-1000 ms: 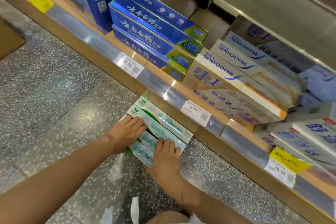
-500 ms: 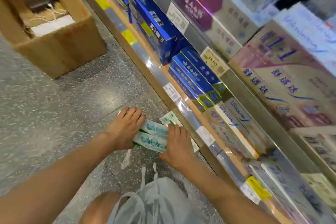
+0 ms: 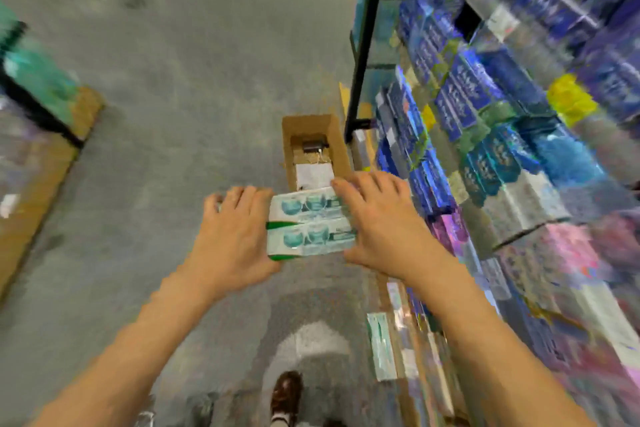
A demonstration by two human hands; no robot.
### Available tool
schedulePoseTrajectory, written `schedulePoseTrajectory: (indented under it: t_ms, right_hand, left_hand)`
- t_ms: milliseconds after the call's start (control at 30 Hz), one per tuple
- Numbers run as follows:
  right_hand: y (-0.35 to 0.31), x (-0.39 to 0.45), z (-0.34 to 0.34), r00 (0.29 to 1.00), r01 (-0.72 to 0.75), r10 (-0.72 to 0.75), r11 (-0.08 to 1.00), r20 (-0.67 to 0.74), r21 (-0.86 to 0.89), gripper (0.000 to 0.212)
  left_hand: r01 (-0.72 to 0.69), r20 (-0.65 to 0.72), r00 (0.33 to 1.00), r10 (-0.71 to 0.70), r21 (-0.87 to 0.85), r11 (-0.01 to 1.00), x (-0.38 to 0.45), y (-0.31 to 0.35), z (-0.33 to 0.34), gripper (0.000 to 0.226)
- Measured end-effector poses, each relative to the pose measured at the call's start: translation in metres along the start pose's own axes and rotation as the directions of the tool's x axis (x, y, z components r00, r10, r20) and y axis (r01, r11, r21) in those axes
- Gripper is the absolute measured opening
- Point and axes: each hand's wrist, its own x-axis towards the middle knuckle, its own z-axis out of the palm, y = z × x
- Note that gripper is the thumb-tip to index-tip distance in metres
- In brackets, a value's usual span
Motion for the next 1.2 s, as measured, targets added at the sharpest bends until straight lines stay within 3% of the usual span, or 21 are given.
schedulePoseTrajectory:
  t_ms: [133, 200, 267, 300, 333, 367, 400, 433, 467, 567, 667, 767, 967, 1133, 1200]
  right_hand:
    - [-0.036, 0.031, -0.092, 0.956, 0.194, -0.179, 0.980, -0.234, 0.042, 0.097]
    - [-0.060, 0.030, -0.114, 0.938, 0.171, -0.116, 0.974, -0.328, 0.146, 0.099]
    - [-0.095, 0.019, -0.130, 0.942, 0.068, 0.104, 0.874, -0.320, 0.482, 0.105]
    - [-0.117, 0.011, -0.136, 0.961, -0.024, 0.216, 0.690, -0.174, 0.724, 0.109]
    - [-0.144, 0.003, -0.145, 0.968, -0.176, 0.237, 0.377, 0.089, 0.909, 0.115]
    - [-0.172, -0.006, -0.151, 0.938, -0.335, 0.112, 0.038, 0.329, 0.942, 0.120]
    - [-0.200, -0.013, -0.152, 0.889, -0.456, -0.057, -0.197, 0.454, 0.868, 0.122]
    - [-0.227, -0.019, -0.150, 0.850, -0.527, -0.173, -0.287, 0.498, 0.800, 0.114]
    - [-0.254, -0.025, -0.149, 0.829, -0.558, -0.242, -0.306, 0.504, 0.771, 0.101]
    - [-0.335, -0.045, -0.149, 0.762, -0.648, -0.338, -0.415, 0.553, 0.639, 0.072]
    - [-0.408, -0.070, -0.140, 0.667, -0.739, -0.377, -0.444, 0.642, 0.507, 0.046]
    - [-0.470, -0.098, -0.126, 0.577, -0.814, -0.420, -0.372, 0.701, 0.446, 0.045]
    - [-0.549, -0.132, -0.113, 0.410, -0.909, -0.588, -0.202, 0.697, 0.364, 0.041]
    - [-0.588, -0.146, -0.095, 0.372, -0.904, -0.637, -0.082, 0.675, 0.420, 0.039]
    - [-0.599, -0.149, -0.080, 0.385, -0.893, -0.623, -0.063, 0.681, 0.447, 0.039]
  left_hand:
    - [0.150, -0.164, 0.978, -0.129, 0.123, 0.981, -0.024, -0.007, -0.112, 0.072]
    - [0.256, -0.258, 0.943, -0.209, 0.164, 0.952, -0.053, -0.008, -0.154, 0.074]
    - [0.415, -0.341, 0.875, -0.344, 0.162, 0.895, -0.092, -0.007, -0.185, 0.078]
    - [0.498, -0.368, 0.829, -0.421, 0.145, 0.855, -0.113, -0.007, -0.196, 0.080]
    - [0.577, -0.384, 0.778, -0.497, 0.122, 0.808, -0.135, -0.007, -0.204, 0.082]
    - [0.647, -0.395, 0.724, -0.565, 0.107, 0.755, -0.157, -0.006, -0.211, 0.083]
    - [0.705, -0.396, 0.673, -0.624, 0.092, 0.703, -0.178, -0.004, -0.218, 0.085]
    - [0.755, -0.379, 0.624, -0.684, 0.065, 0.653, -0.199, -0.002, -0.223, 0.087]
    - [0.802, -0.357, 0.564, -0.744, 0.022, 0.597, -0.220, 0.000, -0.226, 0.089]
    - [0.878, -0.313, 0.434, -0.844, -0.061, 0.475, -0.281, 0.006, -0.226, 0.087]
    - [0.936, -0.216, 0.313, -0.925, -0.097, 0.339, -0.346, 0.004, -0.226, 0.087]
    - [0.957, -0.145, 0.204, -0.968, -0.179, 0.228, -0.407, -0.001, -0.234, 0.090]
    - [0.969, -0.032, 0.082, -0.996, -0.230, 0.087, -0.497, -0.022, -0.261, 0.075]
    - [0.944, 0.060, -0.100, -0.993, -0.309, -0.114, -0.544, -0.043, -0.248, 0.087]
    - [0.909, 0.054, -0.156, -0.986, -0.383, -0.165, -0.562, -0.048, -0.239, 0.080]
